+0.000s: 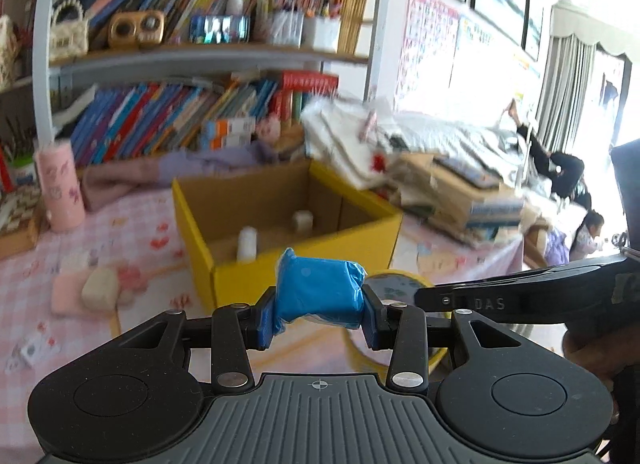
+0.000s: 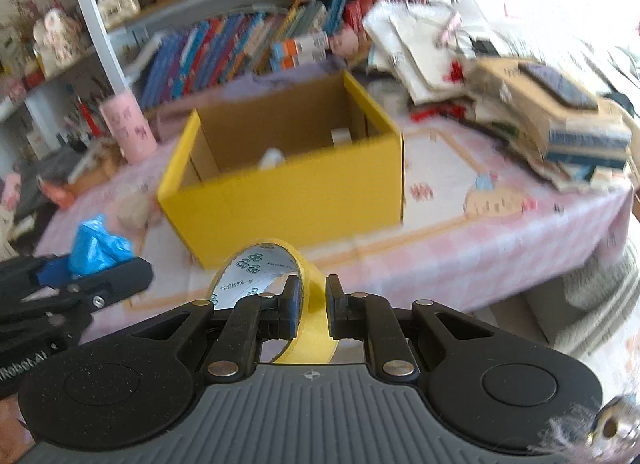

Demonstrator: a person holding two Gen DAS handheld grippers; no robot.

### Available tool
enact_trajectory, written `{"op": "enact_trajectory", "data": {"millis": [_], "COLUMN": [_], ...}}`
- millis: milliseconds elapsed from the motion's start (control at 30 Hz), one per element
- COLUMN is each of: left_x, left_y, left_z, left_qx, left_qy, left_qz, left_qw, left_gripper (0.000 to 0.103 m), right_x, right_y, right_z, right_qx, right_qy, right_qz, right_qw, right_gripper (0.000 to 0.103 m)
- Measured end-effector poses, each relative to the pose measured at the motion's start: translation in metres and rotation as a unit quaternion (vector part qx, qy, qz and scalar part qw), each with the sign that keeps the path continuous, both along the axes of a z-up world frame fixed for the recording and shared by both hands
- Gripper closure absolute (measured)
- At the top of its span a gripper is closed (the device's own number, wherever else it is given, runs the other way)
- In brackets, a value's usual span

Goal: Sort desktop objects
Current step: 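Carry the blue bag and tape roll toward the yellow box with both grippers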

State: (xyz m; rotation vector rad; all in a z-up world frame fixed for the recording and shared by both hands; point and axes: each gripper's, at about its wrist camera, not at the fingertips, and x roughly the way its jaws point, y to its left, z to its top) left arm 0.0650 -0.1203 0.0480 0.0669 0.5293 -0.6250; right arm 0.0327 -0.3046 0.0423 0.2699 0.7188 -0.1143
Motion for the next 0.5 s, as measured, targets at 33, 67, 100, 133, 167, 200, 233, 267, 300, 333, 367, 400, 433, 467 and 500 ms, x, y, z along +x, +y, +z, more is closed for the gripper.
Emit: {"op": "enact_trajectory", "data": {"millis": [33,67,100,133,167,200,233,267,300,333,367,400,433,467,500], "left_x": [0.002,0.005,0.007,0.010,0.013,0.017,0.021,0.025,0.030,0.035,0.041,0.047,0.052,0.056,0.060], "left_y": [-0.004,-0.008,-0.012,-0.015,-0.019,-0.022,-0.026,-0.029,-0.033,-0.036,-0.038,-0.040,-0.041,-0.044,-0.045], "left_z": [0.005,0.010,0.015,0.019,0.022,0.026,0.028,0.031,0.033,0.035,0.036,0.037,0.038,0.038,0.038], "left_qx": [-0.003,-0.007,-0.010,-0.013,-0.015,-0.017,-0.019,-0.020,-0.022,-0.029,-0.037,-0.044,-0.047,-0.045,-0.041], "left_qy": [-0.010,-0.019,-0.029,-0.037,-0.045,-0.052,-0.059,-0.064,-0.066,-0.064,-0.060,-0.058,-0.058,-0.059,-0.061], "left_qz": [0.002,0.004,0.006,0.008,0.010,0.014,0.017,0.021,0.025,0.029,0.034,0.039,0.046,0.051,0.058], "left_qw": [0.9999,0.9998,0.9995,0.9992,0.9988,0.9984,0.9979,0.9975,0.9973,0.9971,0.9969,0.9966,0.9962,0.9959,0.9956], "left_gripper": [0.063,0.063,0.063,0.063,0.063,0.063,0.063,0.063,0.063,0.063,0.063,0.063,0.063,0.063,0.063], "right_x": [0.004,0.009,0.014,0.019,0.024,0.030,0.037,0.042,0.049,0.055,0.062,0.069,0.075,0.083,0.089], "right_y": [-0.003,-0.005,-0.008,-0.010,-0.013,-0.015,-0.019,-0.022,-0.024,-0.027,-0.030,-0.034,-0.037,-0.041,-0.045], "right_z": [0.006,0.013,0.019,0.026,0.031,0.037,0.043,0.048,0.053,0.057,0.059,0.061,0.063,0.063,0.063], "right_qx": [0.001,-0.002,-0.007,-0.010,-0.012,-0.013,-0.015,-0.017,-0.020,-0.024,-0.027,-0.030,-0.032,-0.032,-0.031], "right_qy": [-0.011,-0.022,-0.034,-0.047,-0.057,-0.067,-0.078,-0.087,-0.096,-0.104,-0.110,-0.116,-0.119,-0.121,-0.122], "right_qz": [0.004,0.009,0.014,0.022,0.028,0.034,0.041,0.047,0.053,0.057,0.062,0.067,0.071,0.075,0.078], "right_qw": [1.000,1.000,0.999,0.999,0.998,0.997,0.996,0.995,0.994,0.993,0.992,0.991,0.990,0.989,0.989], "right_gripper": [0.091,0.091,0.091,0.091,0.091,0.091,0.091,0.091,0.091,0.091,0.091,0.091,0.091,0.091,0.091]}}
